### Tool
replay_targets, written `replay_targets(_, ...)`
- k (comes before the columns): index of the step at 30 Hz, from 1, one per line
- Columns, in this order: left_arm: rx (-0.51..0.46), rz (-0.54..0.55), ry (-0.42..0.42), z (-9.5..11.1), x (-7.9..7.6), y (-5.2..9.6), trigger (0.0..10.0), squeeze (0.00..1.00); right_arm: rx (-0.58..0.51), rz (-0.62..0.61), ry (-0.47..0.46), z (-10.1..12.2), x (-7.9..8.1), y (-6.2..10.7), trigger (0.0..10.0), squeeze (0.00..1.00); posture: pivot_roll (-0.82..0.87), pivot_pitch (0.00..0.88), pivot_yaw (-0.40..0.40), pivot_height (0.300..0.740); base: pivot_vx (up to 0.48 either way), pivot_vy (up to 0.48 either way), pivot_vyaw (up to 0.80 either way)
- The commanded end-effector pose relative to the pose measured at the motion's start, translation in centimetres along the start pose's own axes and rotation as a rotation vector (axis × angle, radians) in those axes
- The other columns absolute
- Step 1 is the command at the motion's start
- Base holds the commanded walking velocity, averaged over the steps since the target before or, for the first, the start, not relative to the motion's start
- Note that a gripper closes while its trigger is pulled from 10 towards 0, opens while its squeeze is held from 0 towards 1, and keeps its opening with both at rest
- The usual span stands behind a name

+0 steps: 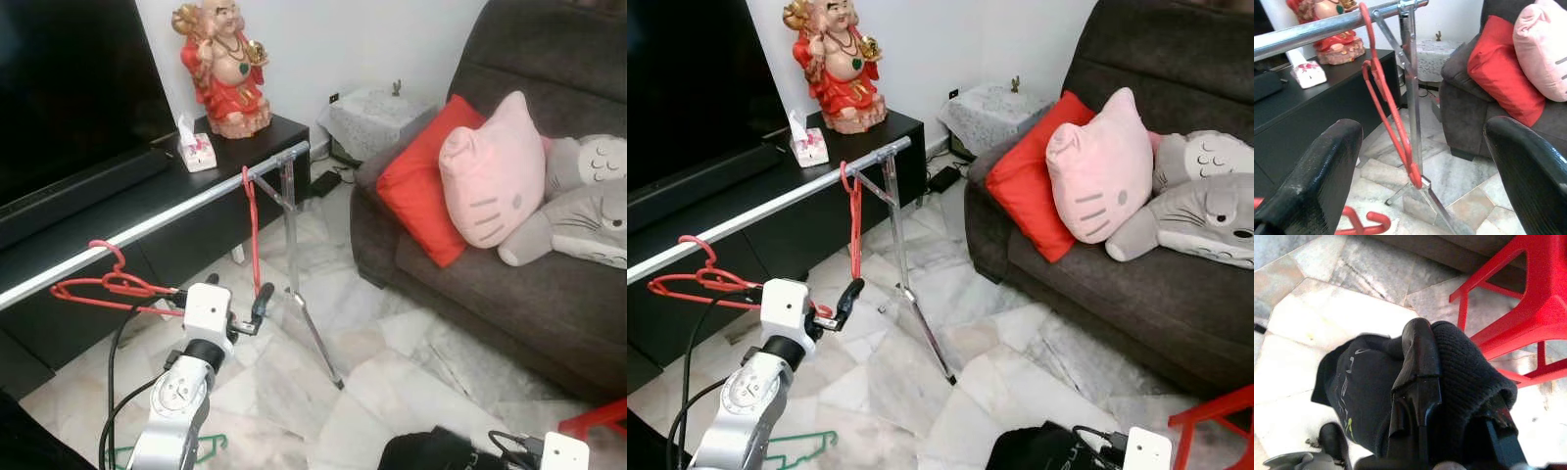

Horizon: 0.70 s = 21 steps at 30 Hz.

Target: Hang hanger

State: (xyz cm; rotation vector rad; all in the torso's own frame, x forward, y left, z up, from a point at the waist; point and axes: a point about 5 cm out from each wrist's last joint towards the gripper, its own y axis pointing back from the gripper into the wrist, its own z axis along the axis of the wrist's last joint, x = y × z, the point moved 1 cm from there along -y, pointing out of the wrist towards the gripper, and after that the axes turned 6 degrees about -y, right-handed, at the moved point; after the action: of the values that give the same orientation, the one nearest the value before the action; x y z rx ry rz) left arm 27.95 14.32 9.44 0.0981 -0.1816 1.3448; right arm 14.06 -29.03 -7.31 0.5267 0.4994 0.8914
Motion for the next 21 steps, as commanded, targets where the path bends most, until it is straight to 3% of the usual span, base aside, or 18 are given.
replay_targets(1, -0.005, -0.003, -0.005, 0.31, 0.06, 0.04, 10.0, 0.00, -0.018, 0.012, 0.000, 0.34, 0.34, -0.09, 10.0, 0.00, -0.09, 0.000, 0.036, 0.740, 0.345, 0.000, 0.00)
replay_targets(21, 0.011, 0.000, -0.005, 0.24, 0.26, -0.04, 10.0, 0.00, -0.056, 0.053, 0.014, 1.08, 1.21, -0.34, 10.0, 0.00, -0.09, 0.000, 0.026, 0.740, 0.385, 0.000, 0.00)
